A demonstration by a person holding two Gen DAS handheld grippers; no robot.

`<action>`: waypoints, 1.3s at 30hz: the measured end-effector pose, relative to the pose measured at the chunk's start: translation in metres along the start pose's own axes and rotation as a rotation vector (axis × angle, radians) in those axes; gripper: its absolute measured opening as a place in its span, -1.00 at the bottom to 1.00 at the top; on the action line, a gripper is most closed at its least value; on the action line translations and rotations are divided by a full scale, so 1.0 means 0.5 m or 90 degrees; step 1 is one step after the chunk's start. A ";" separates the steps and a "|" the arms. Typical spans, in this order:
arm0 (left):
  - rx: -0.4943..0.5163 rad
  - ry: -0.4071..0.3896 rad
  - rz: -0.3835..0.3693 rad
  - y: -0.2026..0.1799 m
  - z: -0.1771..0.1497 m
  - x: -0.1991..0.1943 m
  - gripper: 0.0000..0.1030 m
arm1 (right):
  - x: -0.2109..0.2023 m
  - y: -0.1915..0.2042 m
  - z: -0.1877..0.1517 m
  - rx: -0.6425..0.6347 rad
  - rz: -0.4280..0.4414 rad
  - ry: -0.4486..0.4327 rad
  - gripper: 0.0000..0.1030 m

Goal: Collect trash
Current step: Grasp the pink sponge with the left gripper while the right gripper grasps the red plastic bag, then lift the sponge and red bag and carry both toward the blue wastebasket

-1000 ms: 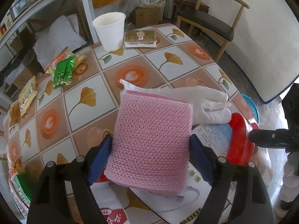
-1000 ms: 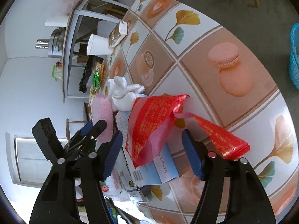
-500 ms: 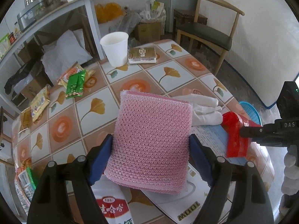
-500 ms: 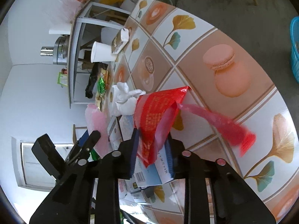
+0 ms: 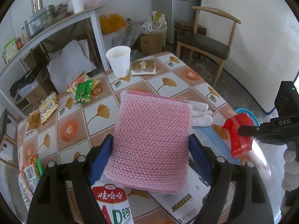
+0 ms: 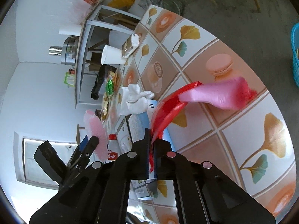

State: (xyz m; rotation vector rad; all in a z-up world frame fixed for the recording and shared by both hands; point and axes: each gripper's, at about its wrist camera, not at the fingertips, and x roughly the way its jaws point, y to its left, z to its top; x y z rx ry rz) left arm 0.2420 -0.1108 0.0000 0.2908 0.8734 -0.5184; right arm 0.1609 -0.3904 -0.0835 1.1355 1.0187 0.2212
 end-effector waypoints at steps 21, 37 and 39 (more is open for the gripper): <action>0.036 -0.067 0.010 -0.056 -0.013 -0.088 0.53 | -0.053 0.041 -0.010 -0.036 0.020 -0.028 -0.97; 0.042 -0.110 -0.013 -0.096 -0.024 -0.156 0.53 | -0.090 0.074 -0.025 -0.066 0.043 -0.046 -0.97; 0.039 -0.114 -0.023 -0.099 -0.024 -0.165 0.53 | -0.100 0.077 -0.028 -0.070 0.046 -0.052 -0.97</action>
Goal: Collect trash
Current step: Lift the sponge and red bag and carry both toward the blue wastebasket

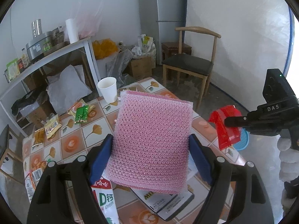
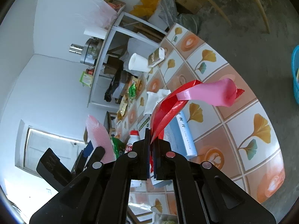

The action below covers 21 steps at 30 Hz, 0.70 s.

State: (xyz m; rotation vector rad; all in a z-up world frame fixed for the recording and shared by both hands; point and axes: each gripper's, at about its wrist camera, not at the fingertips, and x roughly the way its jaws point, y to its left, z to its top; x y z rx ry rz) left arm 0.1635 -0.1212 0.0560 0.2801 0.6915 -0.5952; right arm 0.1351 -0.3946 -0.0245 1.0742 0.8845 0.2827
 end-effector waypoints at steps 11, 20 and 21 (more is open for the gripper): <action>-0.020 -0.012 -0.081 -0.041 0.035 -0.020 0.53 | -0.100 -0.016 0.000 0.001 0.011 -0.070 -0.97; -0.022 0.058 -0.219 -0.187 0.115 0.087 0.53 | -0.230 -0.133 0.017 0.067 -0.022 -0.163 -0.97; -0.019 0.071 -0.236 -0.210 0.124 0.105 0.53 | -0.244 -0.152 0.019 0.078 -0.028 -0.173 -0.97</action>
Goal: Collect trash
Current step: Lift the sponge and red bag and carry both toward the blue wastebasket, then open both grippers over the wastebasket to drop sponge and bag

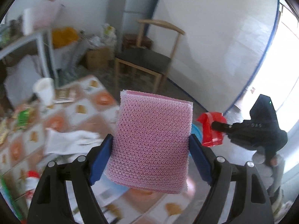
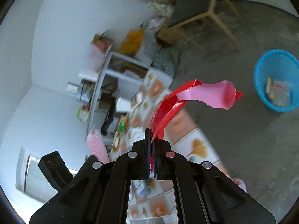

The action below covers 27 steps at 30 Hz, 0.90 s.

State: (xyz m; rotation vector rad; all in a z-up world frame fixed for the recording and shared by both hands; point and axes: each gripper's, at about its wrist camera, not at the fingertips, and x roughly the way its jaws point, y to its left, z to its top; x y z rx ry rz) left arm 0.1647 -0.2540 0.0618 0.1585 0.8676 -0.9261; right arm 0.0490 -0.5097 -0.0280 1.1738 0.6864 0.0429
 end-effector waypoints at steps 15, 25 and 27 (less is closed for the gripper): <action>0.013 0.229 -0.145 -0.255 0.071 0.448 0.54 | -0.052 -0.359 0.119 0.232 -0.088 -0.065 -0.95; -0.072 0.254 -0.155 -0.303 0.099 0.672 0.75 | 0.026 -0.587 0.194 0.350 -0.166 -0.064 0.01; -0.088 0.258 -0.163 -0.296 0.100 0.685 0.77 | 0.036 -0.608 0.192 0.367 -0.179 -0.058 0.05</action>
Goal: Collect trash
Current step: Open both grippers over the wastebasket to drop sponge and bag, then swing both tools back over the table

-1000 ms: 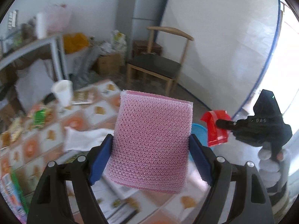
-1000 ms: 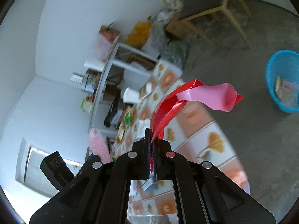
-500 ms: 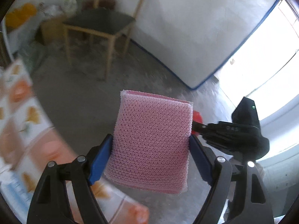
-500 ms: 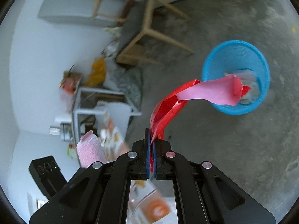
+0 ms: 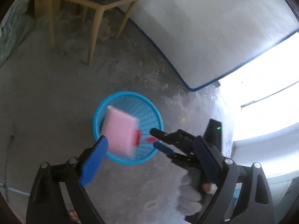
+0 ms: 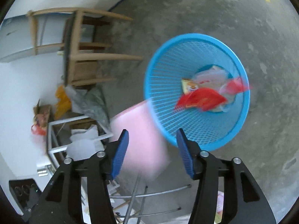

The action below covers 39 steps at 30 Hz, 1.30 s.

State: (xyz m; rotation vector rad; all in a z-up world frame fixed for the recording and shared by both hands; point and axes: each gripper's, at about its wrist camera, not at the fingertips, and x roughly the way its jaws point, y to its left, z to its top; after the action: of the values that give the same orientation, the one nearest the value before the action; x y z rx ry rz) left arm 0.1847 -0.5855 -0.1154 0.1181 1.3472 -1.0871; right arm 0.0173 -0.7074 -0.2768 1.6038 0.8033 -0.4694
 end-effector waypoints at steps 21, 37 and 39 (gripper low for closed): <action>0.133 -0.215 -0.052 -0.037 -0.162 -0.333 0.82 | -0.173 0.066 -0.110 -0.194 0.068 -0.115 0.15; 0.081 -0.427 0.079 0.065 -0.498 -0.655 0.88 | -0.314 0.249 -0.420 -0.475 0.067 -0.117 0.30; 0.068 -0.442 0.118 0.091 -0.539 -0.681 0.88 | -0.297 0.271 -0.455 -0.500 0.066 -0.096 0.30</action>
State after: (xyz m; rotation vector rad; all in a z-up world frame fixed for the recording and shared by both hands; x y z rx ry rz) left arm 0.0763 -0.2006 0.0606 -0.0556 0.6416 -0.9217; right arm -0.0164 -0.5268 -0.0348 0.8629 0.6670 -0.1562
